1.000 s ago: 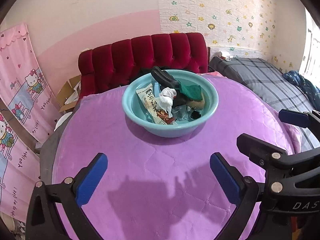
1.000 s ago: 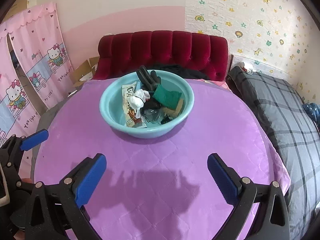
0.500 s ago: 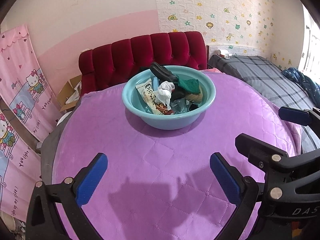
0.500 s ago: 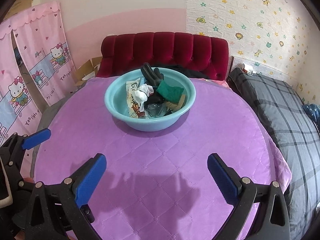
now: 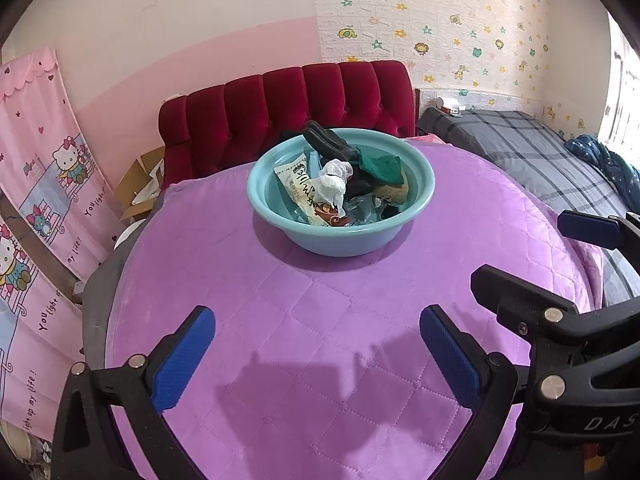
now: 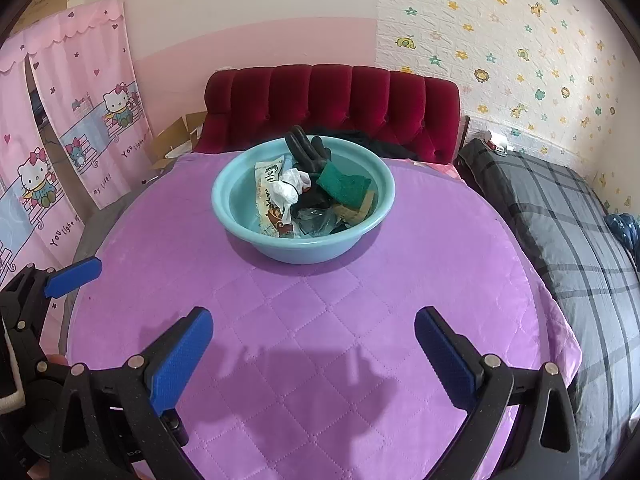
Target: Organize soft objects
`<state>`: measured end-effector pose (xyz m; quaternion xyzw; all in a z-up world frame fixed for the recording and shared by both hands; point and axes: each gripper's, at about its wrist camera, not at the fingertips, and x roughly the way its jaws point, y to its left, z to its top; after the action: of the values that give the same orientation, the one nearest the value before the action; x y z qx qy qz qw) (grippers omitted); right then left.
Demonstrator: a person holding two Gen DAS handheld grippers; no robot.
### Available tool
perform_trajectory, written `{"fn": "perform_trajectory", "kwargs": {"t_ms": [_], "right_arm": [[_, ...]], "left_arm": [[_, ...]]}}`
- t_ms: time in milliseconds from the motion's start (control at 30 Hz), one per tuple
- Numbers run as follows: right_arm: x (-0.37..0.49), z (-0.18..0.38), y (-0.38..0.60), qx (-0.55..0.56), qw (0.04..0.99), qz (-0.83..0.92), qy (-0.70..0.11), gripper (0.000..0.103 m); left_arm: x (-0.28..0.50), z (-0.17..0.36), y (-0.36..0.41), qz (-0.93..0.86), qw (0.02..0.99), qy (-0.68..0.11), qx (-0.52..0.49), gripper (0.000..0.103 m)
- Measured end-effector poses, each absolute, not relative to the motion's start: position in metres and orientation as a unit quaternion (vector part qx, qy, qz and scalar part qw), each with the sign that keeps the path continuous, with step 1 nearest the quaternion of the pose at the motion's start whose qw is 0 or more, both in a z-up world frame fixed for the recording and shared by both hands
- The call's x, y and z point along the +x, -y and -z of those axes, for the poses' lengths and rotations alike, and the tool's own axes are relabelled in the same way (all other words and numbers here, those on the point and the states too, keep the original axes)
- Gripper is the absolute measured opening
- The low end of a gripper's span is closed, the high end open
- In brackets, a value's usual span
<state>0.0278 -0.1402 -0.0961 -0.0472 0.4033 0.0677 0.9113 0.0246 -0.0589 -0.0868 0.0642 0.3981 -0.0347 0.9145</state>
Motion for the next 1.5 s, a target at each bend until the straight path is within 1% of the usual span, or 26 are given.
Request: {"fn": "perform_trajectory", "kwargs": {"t_ms": [1500], "right_arm": [[0.0303,0.0960,0.1388,-0.045,0.911,-0.072,-0.403,0.103]], "left_arm": [[0.0272,0.0872,0.0564,0.030,0.912,-0.404,0.060,0.103]]}}
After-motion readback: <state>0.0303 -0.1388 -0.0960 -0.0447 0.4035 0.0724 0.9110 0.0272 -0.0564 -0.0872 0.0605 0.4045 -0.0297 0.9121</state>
